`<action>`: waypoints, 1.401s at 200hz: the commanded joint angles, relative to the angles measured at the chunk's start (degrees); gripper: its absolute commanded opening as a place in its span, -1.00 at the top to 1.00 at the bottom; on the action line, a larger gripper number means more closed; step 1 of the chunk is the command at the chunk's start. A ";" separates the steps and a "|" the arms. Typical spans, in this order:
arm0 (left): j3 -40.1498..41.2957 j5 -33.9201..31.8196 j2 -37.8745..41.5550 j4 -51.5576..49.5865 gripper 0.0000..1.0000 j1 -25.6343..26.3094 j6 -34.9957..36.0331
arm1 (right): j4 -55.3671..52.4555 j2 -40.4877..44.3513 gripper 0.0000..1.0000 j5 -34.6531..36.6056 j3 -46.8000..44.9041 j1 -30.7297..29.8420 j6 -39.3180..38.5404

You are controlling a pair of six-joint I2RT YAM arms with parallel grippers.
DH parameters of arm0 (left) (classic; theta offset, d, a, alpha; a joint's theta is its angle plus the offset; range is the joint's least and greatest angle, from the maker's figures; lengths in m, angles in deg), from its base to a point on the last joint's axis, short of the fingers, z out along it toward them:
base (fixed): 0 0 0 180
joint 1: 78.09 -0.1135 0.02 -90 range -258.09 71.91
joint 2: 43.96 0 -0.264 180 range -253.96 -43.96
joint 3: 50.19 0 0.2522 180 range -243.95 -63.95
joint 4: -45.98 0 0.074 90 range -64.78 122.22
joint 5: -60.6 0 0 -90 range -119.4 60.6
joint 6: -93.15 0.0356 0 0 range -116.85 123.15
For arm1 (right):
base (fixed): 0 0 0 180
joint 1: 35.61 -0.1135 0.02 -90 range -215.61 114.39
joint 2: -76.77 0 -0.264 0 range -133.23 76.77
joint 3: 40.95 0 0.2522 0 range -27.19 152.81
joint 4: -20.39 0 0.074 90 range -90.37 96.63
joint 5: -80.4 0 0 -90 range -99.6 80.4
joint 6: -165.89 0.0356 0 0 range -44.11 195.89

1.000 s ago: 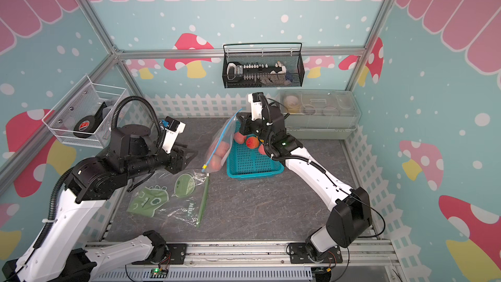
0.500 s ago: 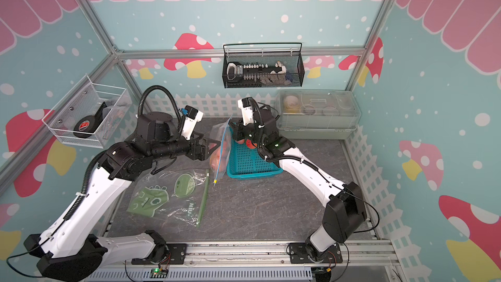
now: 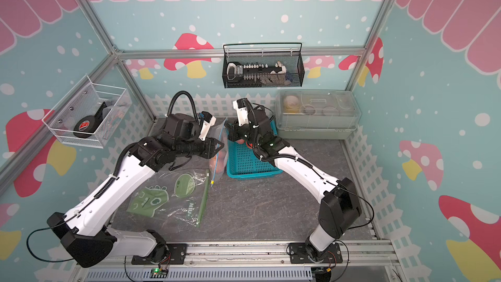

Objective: Place the peach in a zip-top bag and seal the zipper
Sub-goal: Place the zipper food storage bag at the center of the board.

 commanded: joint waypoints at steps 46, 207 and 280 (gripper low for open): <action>-1.27 -6.36 2.99 1.54 1.00 -1.28 -0.78 | 1.27 -0.07 0.57 0.76 1.78 -0.33 -0.83; -11.75 -4.94 -7.44 9.41 1.00 -17.46 -2.36 | -8.49 16.11 -0.52 12.37 -9.58 0.32 -16.46; -23.96 8.95 -22.07 -0.93 1.00 -23.18 6.49 | -10.62 17.33 -0.52 13.80 -10.73 0.56 -17.32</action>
